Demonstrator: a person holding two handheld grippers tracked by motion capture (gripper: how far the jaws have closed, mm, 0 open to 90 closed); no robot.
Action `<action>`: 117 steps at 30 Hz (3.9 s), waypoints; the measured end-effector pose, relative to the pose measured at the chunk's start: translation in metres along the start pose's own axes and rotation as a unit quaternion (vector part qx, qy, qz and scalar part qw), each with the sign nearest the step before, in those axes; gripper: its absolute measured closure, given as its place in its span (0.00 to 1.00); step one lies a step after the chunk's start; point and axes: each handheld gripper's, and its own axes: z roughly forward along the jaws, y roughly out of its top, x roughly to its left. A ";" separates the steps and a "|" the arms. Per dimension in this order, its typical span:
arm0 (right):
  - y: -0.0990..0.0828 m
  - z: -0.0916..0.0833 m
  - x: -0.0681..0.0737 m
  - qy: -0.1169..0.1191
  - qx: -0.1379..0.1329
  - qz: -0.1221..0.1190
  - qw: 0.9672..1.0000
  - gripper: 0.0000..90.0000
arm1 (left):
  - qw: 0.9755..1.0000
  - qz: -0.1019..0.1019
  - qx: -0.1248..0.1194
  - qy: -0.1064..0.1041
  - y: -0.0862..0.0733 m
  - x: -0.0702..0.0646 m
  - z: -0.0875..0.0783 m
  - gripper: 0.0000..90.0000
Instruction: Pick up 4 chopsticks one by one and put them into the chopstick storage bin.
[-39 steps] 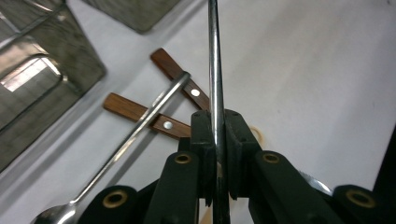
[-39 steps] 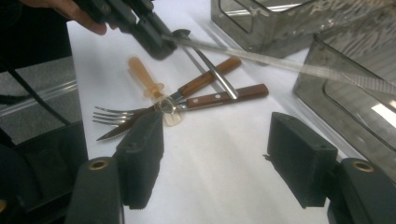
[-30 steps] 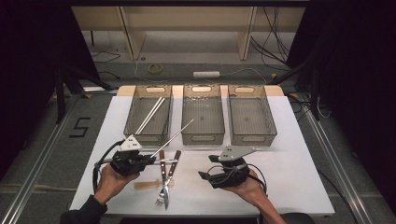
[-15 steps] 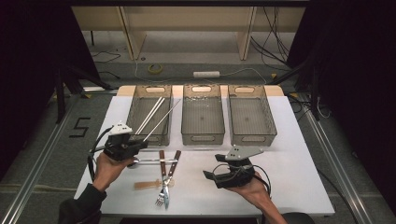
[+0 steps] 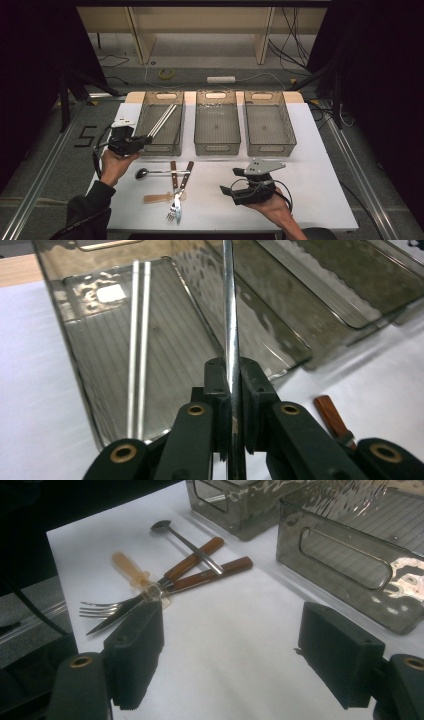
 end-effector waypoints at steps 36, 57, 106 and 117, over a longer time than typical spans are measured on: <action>-0.002 -0.001 0.003 0.008 0.006 -0.008 1.000 0.30 | 0.994 -0.029 0.095 0.049 0.027 0.024 0.058 0.92; -0.002 -0.002 0.004 0.013 0.005 -0.007 1.000 0.31 | 0.997 0.004 0.081 0.020 0.030 -0.001 0.039 0.50; -0.003 -0.004 0.004 0.020 -0.002 -0.006 1.000 0.30 | 0.956 0.197 0.209 -0.050 -0.016 -0.058 0.021 0.26; -0.002 -0.002 0.003 0.023 0.001 -0.007 1.000 0.30 | 0.946 0.223 0.232 -0.048 -0.023 -0.060 0.026 0.28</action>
